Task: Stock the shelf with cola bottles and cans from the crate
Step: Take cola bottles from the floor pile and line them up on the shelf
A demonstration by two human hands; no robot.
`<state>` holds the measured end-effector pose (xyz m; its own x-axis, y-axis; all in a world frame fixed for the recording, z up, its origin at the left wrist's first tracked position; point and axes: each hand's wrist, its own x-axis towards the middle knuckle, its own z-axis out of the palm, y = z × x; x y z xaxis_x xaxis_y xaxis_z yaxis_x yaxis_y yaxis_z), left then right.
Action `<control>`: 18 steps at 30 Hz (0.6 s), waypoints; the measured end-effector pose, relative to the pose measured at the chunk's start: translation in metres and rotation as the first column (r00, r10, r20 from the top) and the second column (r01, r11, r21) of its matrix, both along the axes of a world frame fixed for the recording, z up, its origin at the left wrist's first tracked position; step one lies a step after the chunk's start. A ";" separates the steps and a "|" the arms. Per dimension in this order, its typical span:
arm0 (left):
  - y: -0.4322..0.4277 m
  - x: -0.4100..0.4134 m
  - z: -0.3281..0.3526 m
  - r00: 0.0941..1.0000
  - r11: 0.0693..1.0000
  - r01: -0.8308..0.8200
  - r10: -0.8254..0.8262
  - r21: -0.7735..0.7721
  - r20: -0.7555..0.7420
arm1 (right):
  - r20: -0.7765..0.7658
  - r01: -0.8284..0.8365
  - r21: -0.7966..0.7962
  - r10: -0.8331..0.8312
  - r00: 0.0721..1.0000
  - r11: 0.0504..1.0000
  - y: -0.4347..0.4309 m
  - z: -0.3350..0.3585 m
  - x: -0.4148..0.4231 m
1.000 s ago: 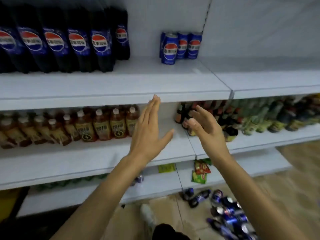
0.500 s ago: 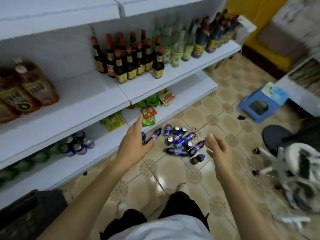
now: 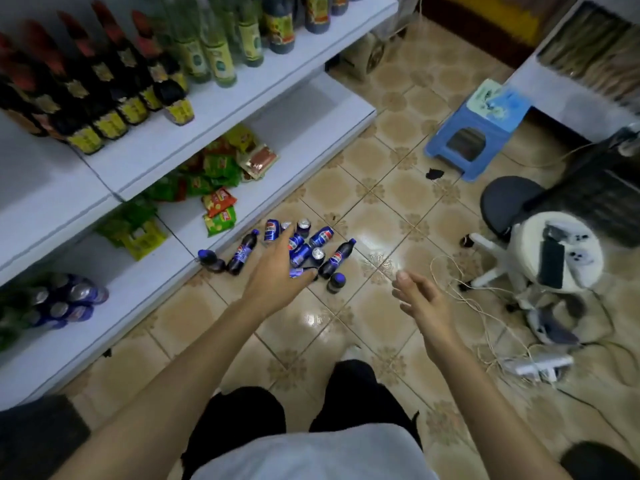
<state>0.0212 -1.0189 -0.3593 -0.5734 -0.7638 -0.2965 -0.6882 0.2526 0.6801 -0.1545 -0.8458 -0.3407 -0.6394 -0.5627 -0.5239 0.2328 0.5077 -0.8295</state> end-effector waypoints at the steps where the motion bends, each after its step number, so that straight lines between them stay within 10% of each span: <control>1: 0.004 -0.007 -0.011 1.000 0.999 0.003 -0.003 0.037 0.003 | 0.015 -0.012 0.028 0.012 1.000 1.000 0.004 -0.010 -0.011; 18: 0.005 -0.073 -0.292 0.940 0.889 0.076 -0.215 0.452 0.265 | 0.150 -0.502 0.458 0.493 0.857 0.734 -0.051 -0.280 -0.089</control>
<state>-0.0513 -1.0142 -0.6512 -0.4979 -0.4355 -0.7499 -0.8542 0.0970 0.5108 -0.2431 -0.8965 -0.6209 -0.3261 -0.4831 -0.8126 -0.1508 0.8752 -0.4597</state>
